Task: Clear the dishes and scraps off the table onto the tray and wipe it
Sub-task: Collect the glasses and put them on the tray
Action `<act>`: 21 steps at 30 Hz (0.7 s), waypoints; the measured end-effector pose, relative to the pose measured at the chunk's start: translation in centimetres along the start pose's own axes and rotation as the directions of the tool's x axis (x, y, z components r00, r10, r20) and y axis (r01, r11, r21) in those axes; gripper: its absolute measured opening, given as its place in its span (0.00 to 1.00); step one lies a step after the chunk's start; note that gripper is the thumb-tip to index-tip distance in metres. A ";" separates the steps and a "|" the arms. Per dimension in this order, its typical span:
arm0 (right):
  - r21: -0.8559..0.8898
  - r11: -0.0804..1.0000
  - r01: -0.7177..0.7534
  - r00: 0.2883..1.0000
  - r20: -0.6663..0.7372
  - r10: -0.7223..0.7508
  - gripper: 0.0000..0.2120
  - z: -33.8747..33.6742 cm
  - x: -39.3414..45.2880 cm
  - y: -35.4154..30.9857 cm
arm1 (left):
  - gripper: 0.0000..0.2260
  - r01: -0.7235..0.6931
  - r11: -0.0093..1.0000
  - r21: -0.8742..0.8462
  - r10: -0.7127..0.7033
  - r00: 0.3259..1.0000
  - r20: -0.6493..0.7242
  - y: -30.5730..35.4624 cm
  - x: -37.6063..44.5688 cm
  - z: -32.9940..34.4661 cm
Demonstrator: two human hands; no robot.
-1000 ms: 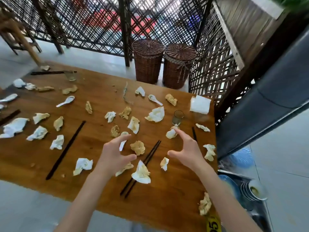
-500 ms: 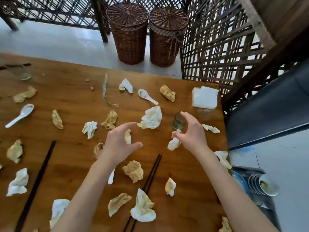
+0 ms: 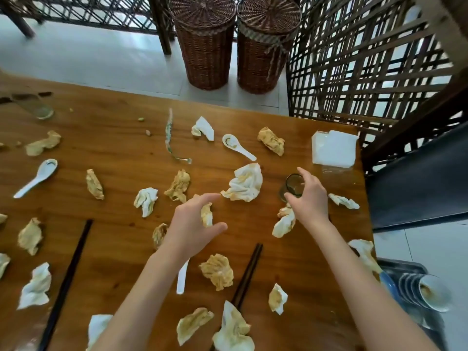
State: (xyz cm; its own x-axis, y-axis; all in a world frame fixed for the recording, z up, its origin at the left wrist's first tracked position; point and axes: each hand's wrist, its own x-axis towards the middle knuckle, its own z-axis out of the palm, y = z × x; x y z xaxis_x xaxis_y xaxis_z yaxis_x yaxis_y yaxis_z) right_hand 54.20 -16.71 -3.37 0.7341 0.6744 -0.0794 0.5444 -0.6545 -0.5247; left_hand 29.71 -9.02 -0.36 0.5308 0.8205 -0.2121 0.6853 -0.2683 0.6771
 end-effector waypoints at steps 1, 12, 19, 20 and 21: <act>-0.002 1.000 0.007 1.000 -0.003 -0.007 0.34 0.0 0.0 -0.1 | 0.28 0.003 1.000 0.000 -0.003 1.000 -0.001 -0.2 -0.2 -0.3; 0.051 0.996 0.072 0.994 -0.087 -0.067 0.33 0.7 -5.8 -8.7 | 0.28 0.017 0.999 -0.040 -0.020 0.997 -0.077 -4.8 -3.1 -8.3; 0.092 0.987 0.128 0.990 -0.067 -0.123 0.31 5.6 -11.9 -21.6 | 0.31 -0.014 1.000 0.018 0.016 0.990 -0.141 -14.0 -4.8 -19.6; 0.100 0.987 0.123 0.991 -0.060 -0.118 0.31 6.6 -12.8 -23.5 | 0.31 -0.021 1.000 0.015 0.023 0.988 -0.150 -15.6 -5.1 -21.4; 0.107 0.987 0.117 0.992 -0.054 -0.112 0.31 7.6 -13.7 -25.4 | 0.32 -0.027 1.000 0.012 0.029 0.987 -0.158 -17.3 -5.5 -23.2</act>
State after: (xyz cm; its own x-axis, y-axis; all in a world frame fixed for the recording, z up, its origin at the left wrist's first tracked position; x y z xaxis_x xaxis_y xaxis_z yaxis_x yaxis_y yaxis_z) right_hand 27.19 -6.75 4.58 0.6893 0.7240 0.0257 0.5800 -0.5303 -0.6184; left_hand 3.38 2.85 5.49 0.4647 0.8820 -0.0783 0.6763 -0.2965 0.6743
